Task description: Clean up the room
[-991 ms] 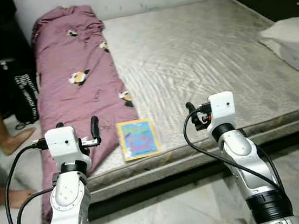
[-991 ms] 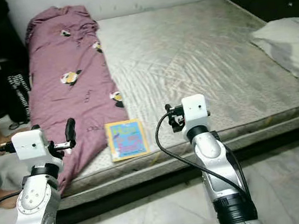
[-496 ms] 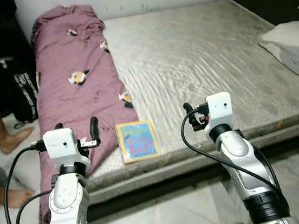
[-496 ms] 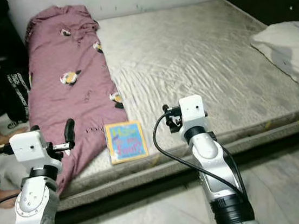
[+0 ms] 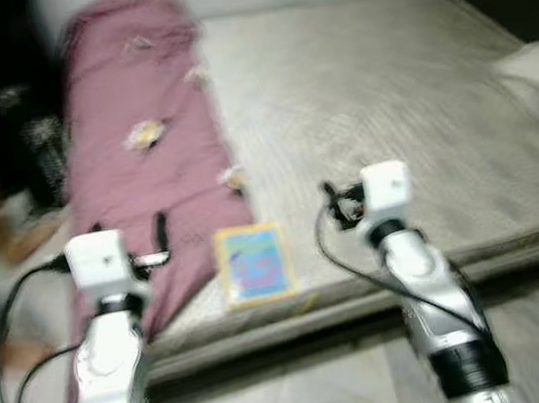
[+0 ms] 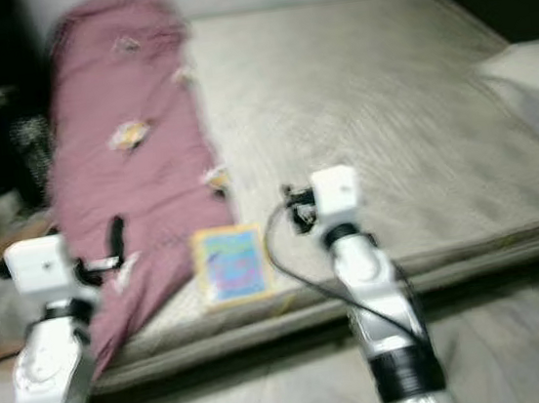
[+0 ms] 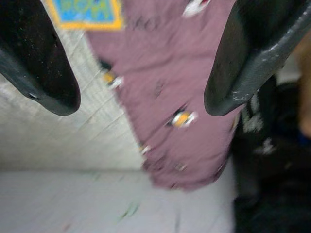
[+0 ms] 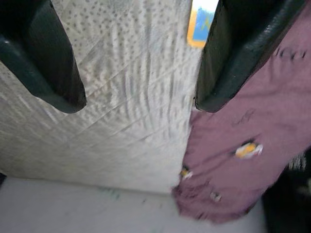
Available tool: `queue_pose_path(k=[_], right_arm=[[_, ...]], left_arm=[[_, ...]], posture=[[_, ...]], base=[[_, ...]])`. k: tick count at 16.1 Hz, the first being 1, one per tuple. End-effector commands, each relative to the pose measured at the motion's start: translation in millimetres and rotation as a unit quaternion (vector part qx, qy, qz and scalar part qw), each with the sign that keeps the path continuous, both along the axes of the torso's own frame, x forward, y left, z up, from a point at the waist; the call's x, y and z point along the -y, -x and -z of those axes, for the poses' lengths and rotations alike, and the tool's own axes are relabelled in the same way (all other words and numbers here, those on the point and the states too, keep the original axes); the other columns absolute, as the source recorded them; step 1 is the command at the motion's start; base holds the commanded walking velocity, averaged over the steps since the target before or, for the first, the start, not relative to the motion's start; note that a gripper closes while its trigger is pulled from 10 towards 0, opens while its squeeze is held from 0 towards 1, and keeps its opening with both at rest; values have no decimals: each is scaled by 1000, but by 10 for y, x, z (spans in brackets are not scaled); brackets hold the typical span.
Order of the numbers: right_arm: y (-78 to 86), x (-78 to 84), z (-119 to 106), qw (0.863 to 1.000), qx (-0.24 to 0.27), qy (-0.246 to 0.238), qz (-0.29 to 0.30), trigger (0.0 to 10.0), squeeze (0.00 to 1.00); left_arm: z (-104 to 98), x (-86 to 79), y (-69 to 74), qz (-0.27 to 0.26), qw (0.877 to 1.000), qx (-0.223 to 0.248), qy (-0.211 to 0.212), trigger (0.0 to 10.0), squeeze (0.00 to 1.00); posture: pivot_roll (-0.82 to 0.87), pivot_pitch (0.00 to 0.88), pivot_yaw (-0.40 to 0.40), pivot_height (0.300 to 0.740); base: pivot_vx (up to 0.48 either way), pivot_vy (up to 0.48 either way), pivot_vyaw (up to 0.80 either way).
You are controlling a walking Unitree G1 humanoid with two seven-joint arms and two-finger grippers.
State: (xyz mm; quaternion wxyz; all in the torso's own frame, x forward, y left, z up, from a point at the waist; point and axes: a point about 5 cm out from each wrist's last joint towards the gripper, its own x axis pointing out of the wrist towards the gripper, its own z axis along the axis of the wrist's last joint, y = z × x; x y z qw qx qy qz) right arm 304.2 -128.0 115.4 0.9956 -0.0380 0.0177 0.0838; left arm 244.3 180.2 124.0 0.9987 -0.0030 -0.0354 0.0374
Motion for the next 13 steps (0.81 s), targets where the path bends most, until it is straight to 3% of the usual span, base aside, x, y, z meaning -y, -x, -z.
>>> queue_pose_path(k=[1,5,7,11,13], right_arm=[[7,136,21,1000,-5,9,20,10000,0],[2,139,23,1000,-5,10,20,10000,0],[3,139,29,1000,-5,10,20,10000,0],[5,135,38,1000,-7,10,18,10000,0],[7,133,41,1000,-8,10,18,10000,0]], left_arm=[[-34,89,-16,15,1000,9,8,10000,0],[-26,77,-19,5,1000,6,11,10000,0],[30,25,-26,-34,999,-18,18,10000,0],[58,20,-27,-31,998,-33,35,10000,0],[63,52,-34,-20,998,-40,53,10000,0]], posture=[[42,47,-41,740],[43,45,-41,740],[46,42,-42,740],[48,40,-43,740],[48,39,-43,740]], base=[[300,0,0],[148,0,0],[0,0,0],[0,0,0],[0,480,0]])
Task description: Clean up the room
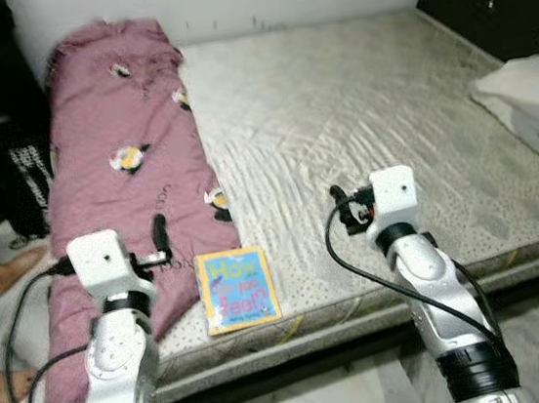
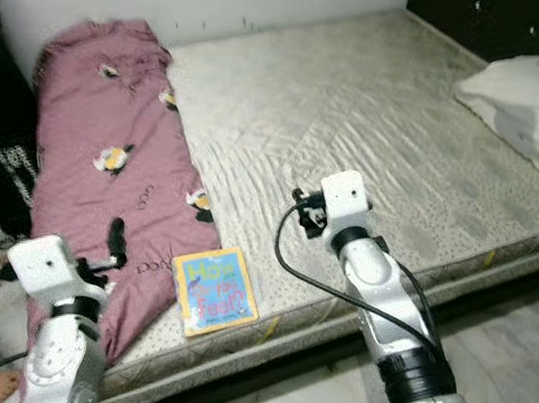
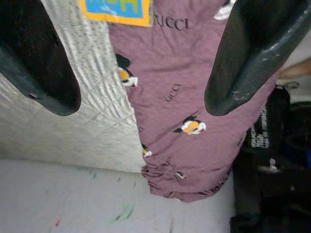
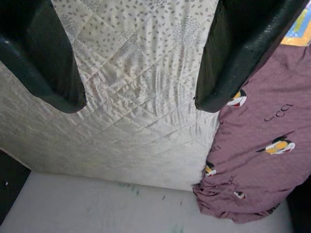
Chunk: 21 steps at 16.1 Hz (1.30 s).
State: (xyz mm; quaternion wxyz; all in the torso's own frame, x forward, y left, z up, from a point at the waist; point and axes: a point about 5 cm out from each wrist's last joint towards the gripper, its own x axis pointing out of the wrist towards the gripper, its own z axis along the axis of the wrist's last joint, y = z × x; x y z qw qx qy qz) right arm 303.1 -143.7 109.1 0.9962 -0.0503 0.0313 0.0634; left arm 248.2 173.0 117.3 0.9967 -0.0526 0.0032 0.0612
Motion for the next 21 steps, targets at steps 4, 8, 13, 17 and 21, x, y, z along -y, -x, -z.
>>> queue_pose_path(k=[4,8,13,17,21], right_arm=[[-6,-20,-21,1000,3,-4,0,10000,0],[-16,-7,-52,1000,11,-13,5,10000,0],[-11,-7,-89,1000,20,-23,6,10000,0],[-1,-10,-92,999,20,-26,5,10000,0],[7,-16,-91,999,20,-28,4,10000,0]], left_arm=[[-51,-26,-6,14,1000,17,-22,10000,0],[-86,-38,-18,0,999,24,-35,10000,0],[-76,-64,17,6,999,25,-29,10000,0],[-81,-63,15,5,999,25,-31,10000,0],[-82,-65,22,2,999,25,-33,10000,0]], posture=[[45,40,-41,740],[45,49,-41,740],[39,74,-40,740],[38,83,-39,717],[37,87,-40,672]], base=[[0,453,0],[0,0,0],[0,0,0],[0,0,0],[0,0,0]])
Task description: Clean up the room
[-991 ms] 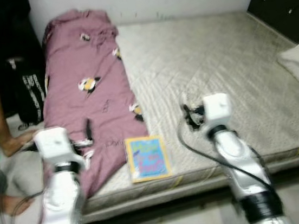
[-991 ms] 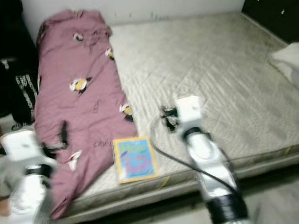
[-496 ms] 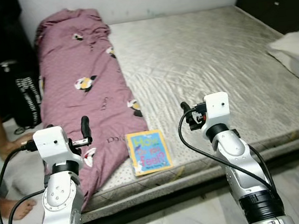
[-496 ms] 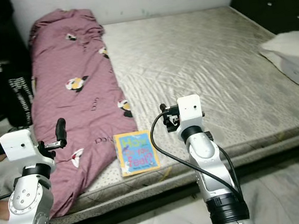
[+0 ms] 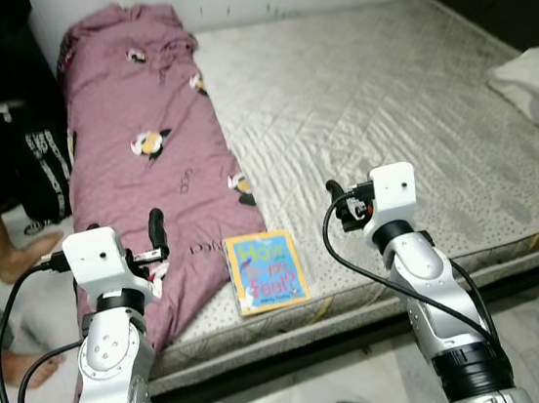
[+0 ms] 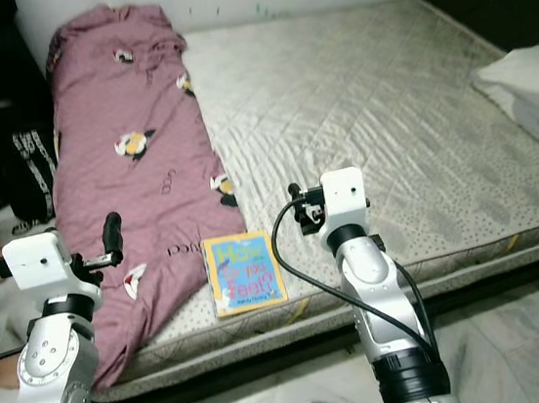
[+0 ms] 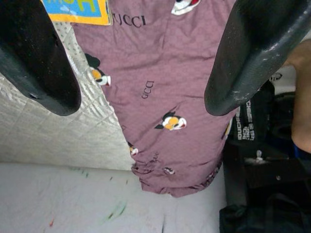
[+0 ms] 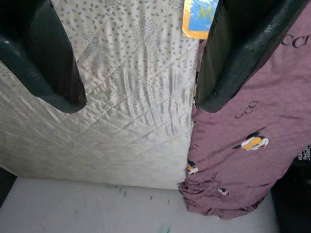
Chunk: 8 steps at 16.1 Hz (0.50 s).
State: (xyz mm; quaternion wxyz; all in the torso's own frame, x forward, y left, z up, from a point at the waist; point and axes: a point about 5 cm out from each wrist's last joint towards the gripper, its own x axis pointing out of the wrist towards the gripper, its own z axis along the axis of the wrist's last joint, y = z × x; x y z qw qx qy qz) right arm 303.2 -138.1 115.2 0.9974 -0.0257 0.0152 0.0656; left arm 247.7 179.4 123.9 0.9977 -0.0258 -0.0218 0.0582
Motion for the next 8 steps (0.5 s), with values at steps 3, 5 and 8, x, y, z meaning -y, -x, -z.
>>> queue_pose_path(k=[3,5,8], right_arm=[[10,31,-26,1000,5,-2,4,10000,0],[10,23,-13,1000,2,1,2,10000,0],[7,24,-2,1000,-1,5,3,10000,0]], left_arm=[[-11,-16,16,-11,1000,-3,-10,10000,0],[-11,-20,14,-13,1000,-3,-11,10000,0],[-15,-22,12,-15,1000,-3,-15,10000,0]], posture=[[38,88,-40,642],[39,89,-40,622],[40,87,-40,622]], base=[[0,0,0],[0,0,0],[0,0,0]])
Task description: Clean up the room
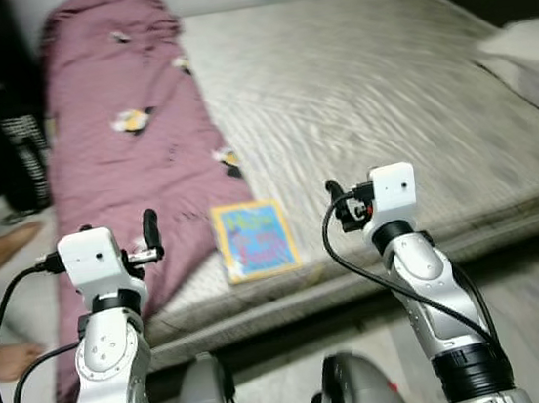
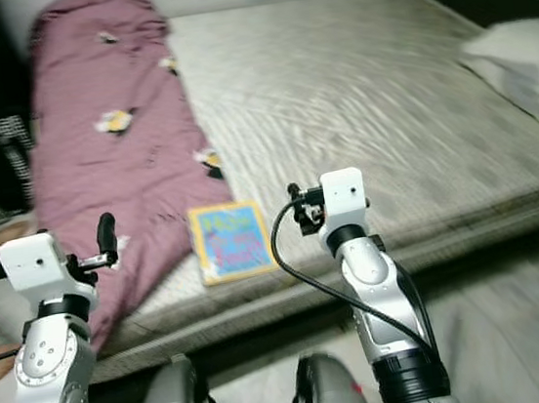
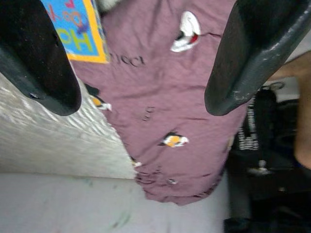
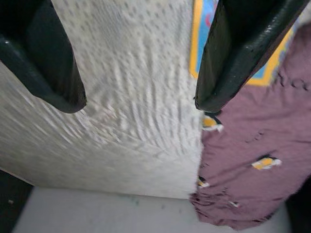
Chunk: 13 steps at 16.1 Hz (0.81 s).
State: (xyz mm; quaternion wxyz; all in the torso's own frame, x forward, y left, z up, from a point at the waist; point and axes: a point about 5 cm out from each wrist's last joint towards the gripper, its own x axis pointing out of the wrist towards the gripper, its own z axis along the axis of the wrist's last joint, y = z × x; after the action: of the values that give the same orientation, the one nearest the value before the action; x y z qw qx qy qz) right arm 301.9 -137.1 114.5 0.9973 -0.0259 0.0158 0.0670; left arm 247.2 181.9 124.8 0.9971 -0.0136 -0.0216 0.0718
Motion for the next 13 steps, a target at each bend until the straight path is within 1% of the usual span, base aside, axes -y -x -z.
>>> queue_pose_path(k=[1,9,13], right_arm=[[-7,32,-7,1000,-1,6,3,10000,0],[-34,-1,9,1000,-6,13,-16,10000,0],[-35,-8,2,1000,-5,13,-20,10000,0]], left_arm=[[-5,3,5,-1,1000,-2,-4,10000,0],[0,-25,47,-3,1000,0,7,10000,0],[1,-14,49,-1,1000,-1,9,10000,0]], posture=[[41,86,-44,622],[55,90,-67,622],[49,97,-65,622]], base=[[0,0,0],[0,0,0],[283,0,0]])
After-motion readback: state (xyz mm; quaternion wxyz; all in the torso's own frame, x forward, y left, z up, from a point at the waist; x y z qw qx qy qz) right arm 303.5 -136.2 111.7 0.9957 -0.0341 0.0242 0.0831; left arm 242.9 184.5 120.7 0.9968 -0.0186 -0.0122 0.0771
